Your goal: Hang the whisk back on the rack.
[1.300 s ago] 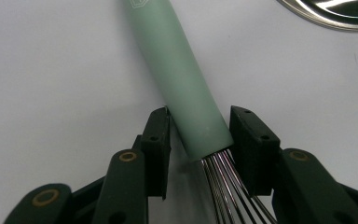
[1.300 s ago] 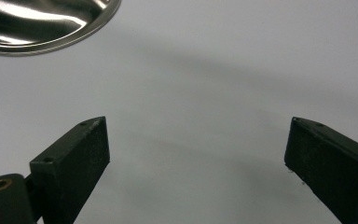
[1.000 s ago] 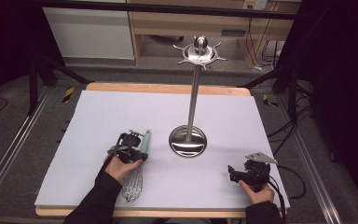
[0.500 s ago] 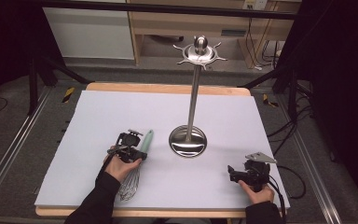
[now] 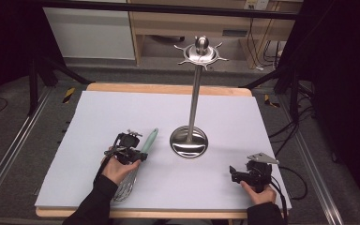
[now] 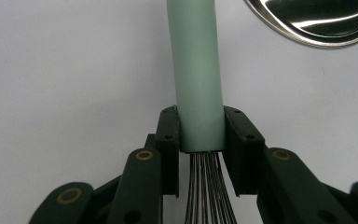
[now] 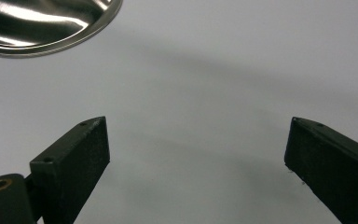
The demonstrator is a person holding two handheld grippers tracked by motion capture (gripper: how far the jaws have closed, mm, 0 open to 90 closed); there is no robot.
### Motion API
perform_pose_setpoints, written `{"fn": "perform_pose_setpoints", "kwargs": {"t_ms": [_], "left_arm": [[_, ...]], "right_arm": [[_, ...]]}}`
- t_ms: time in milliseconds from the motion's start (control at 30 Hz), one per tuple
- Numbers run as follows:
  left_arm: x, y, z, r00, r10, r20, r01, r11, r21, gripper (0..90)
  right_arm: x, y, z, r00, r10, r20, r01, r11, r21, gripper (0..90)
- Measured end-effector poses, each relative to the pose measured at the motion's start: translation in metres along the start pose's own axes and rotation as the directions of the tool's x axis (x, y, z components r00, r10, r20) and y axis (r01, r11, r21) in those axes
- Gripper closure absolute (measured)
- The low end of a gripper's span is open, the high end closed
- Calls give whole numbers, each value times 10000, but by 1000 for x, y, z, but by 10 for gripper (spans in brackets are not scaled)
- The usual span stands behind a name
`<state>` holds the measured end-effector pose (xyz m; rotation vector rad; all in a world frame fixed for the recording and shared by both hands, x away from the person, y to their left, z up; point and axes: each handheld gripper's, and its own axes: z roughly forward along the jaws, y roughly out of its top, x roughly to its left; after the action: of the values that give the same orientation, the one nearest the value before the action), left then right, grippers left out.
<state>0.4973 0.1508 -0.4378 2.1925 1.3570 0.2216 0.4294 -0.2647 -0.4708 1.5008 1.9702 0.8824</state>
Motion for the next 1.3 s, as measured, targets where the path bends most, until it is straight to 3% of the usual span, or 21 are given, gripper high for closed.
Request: {"fn": "perform_pose_setpoints", "kwargs": {"t_ms": [467, 900, 1300], "left_arm": [[2, -7, -21, 9998, 52, 202, -38, 9978, -666, 687], [5, -14, -45, 9994, 128, 316, -81, 9893, -1458, 688], [6, -20, -59, 9989, 307, 343, -238, 9824, -1851, 688]], "right_arm": [[0, 0, 1, 10000, 9, 7, -9, 10000, 15, 71], [0, 0, 0, 10000, -3, 39, 3, 10000, 7, 71], [1, 0, 0, 10000, -12, 43, 12, 10000, -18, 71]]}}
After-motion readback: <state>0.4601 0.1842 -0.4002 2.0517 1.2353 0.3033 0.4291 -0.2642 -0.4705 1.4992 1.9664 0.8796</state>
